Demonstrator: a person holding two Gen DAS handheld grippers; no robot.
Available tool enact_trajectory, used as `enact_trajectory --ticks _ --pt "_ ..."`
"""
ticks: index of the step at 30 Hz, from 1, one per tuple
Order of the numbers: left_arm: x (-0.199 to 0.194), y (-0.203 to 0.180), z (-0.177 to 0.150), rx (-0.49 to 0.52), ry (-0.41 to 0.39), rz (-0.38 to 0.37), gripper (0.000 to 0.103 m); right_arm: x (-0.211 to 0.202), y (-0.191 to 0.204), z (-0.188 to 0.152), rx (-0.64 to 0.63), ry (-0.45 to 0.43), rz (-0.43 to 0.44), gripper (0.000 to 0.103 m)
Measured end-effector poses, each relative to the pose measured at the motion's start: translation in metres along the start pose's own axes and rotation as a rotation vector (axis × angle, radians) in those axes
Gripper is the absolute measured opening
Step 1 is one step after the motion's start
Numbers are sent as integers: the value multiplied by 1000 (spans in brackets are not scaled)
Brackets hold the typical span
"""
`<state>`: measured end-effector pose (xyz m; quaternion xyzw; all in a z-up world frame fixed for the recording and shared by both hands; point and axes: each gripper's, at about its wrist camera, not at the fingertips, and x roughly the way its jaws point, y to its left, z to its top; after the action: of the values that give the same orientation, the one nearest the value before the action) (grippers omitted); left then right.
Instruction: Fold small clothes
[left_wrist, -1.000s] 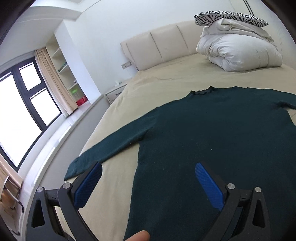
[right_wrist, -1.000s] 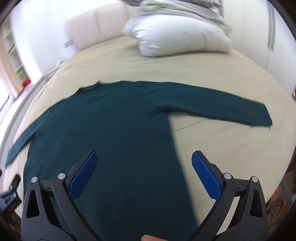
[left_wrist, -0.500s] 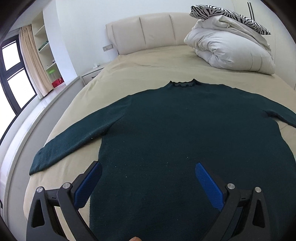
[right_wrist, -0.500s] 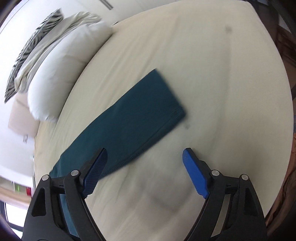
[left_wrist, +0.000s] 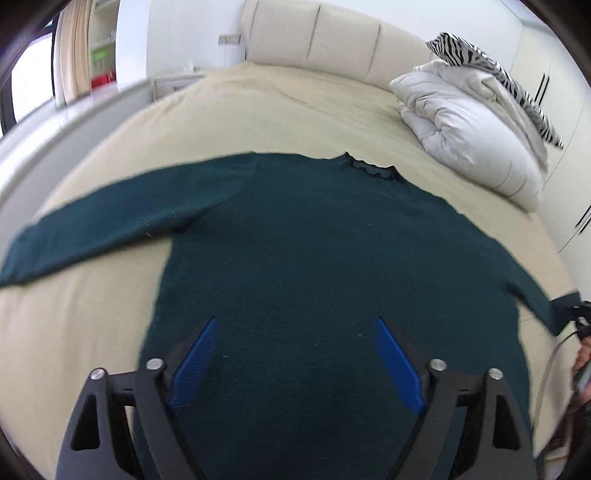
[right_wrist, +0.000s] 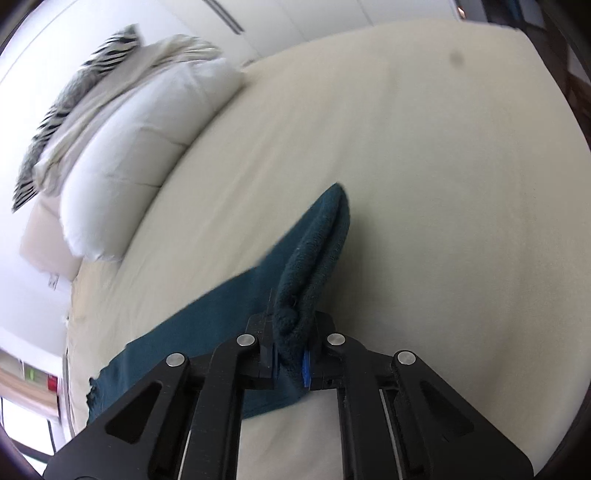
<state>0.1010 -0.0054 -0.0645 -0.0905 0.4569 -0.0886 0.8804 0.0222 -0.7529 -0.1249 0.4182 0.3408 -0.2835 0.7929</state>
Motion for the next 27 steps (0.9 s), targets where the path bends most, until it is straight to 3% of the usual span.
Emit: enact_trajectory --ticks 2,4,10,14,17,19,20,27 --pt "5 7 4 -55 17 -82 82 -21 45 -18 -106 7 65 7" --pt "9 13 6 -107 28 -141 81 -14 105 -28 -208 42 148 7" --pt "17 22 18 -159 30 -230 77 -6 280 -152 -500 223 376 7" --pt "26 31 27 -192 41 -262 77 18 337 -232 -575 337 427 11" --pt "36 32 34 -220 65 -299 77 40 351 -267 -604 424 454 21" --pt "42 25 37 -212 72 -311 77 42 346 -276 -585 436 475 36" --pt "46 20 39 -207 80 -319 77 13 317 -298 -571 414 491 54" --pt "103 -44 51 -136 183 -365 73 -81 233 -311 -529 279 510 57"
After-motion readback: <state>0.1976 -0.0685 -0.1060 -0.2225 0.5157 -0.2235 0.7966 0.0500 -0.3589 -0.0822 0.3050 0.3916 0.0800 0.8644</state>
